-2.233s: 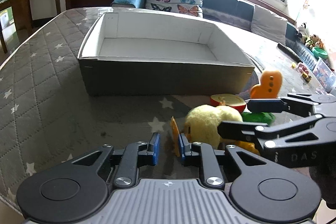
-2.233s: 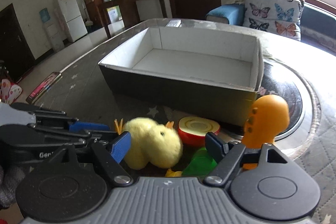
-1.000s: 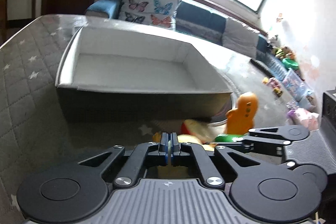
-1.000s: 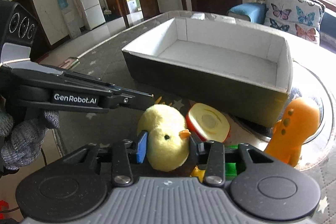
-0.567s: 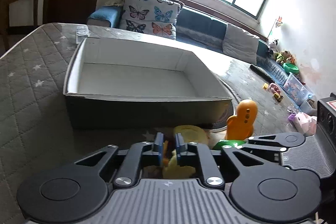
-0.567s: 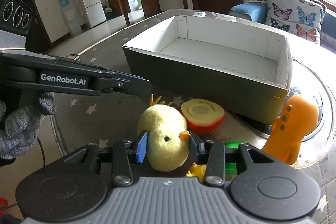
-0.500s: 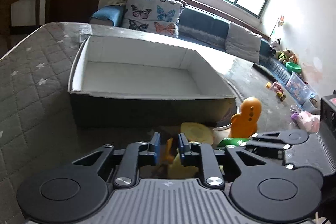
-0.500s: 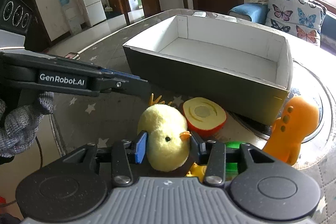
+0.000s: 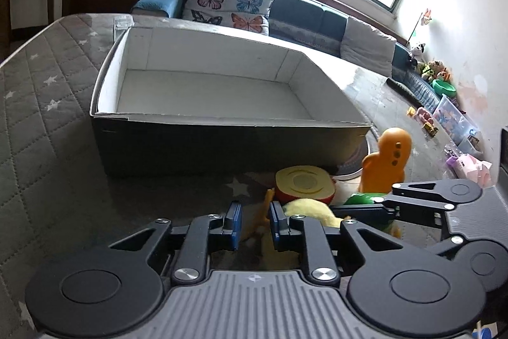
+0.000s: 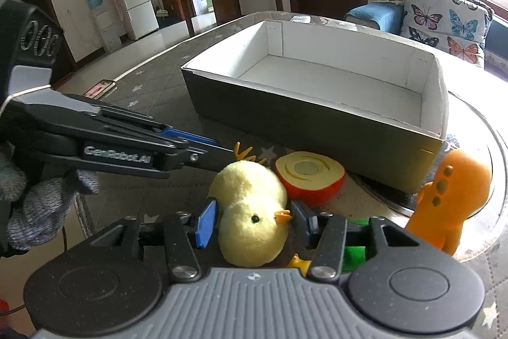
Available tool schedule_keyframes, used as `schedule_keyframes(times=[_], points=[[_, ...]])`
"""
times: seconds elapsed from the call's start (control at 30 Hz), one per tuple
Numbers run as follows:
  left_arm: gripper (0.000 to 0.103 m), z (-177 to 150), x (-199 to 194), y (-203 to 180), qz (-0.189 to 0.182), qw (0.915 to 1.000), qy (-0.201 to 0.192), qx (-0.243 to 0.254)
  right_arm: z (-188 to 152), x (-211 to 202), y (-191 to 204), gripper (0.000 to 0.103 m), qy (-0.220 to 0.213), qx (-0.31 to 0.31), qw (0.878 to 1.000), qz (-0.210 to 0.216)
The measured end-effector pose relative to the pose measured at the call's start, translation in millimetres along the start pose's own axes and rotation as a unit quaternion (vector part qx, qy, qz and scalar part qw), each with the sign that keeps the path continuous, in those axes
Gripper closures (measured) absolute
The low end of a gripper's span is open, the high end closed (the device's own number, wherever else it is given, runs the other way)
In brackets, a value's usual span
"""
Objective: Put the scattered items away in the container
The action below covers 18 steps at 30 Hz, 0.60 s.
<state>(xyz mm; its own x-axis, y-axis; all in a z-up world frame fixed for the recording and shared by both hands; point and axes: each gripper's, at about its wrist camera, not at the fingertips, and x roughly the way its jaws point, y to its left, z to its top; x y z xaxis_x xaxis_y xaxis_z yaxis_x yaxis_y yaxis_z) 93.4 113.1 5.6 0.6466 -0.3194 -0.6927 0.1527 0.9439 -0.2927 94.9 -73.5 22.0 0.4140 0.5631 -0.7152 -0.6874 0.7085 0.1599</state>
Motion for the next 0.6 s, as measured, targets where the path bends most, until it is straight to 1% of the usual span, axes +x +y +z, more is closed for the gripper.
schedule_keyframes(times=[0.07,0.2,0.27,0.33,0.47,0.6], points=[[0.082,1.4,2.6,2.4,-0.008,1.0000,0.002,-0.002,-0.6,1.2,0.3,0.052,0.002,0.000,1.000,0.001],[0.085,3.1,4.3,1.7,-0.019,0.9998,0.002,0.009,-2.1,2.2,2.9,0.057,0.002,-0.003,1.000,0.002],[0.091,3.3,3.9,2.4,-0.028,0.9996,0.003,0.007,-2.7,0.7,4.1,0.058,0.000,-0.004,1.000,0.000],[0.092,2.9,1.6,1.0,-0.029,0.9996,0.000,0.008,-3.6,-2.2,5.5,0.060,-0.004,-0.004,1.000,-0.001],[0.094,4.1,-6.8,-5.5,-0.026,0.9995,-0.011,0.011,-3.4,-11.9,9.1,0.060,-0.016,-0.010,1.000,-0.005],[0.094,13.6,-20.7,-16.2,-0.025,0.9989,-0.034,0.020,4.3,-27.1,8.2,0.060,-0.039,-0.019,0.999,-0.012]])
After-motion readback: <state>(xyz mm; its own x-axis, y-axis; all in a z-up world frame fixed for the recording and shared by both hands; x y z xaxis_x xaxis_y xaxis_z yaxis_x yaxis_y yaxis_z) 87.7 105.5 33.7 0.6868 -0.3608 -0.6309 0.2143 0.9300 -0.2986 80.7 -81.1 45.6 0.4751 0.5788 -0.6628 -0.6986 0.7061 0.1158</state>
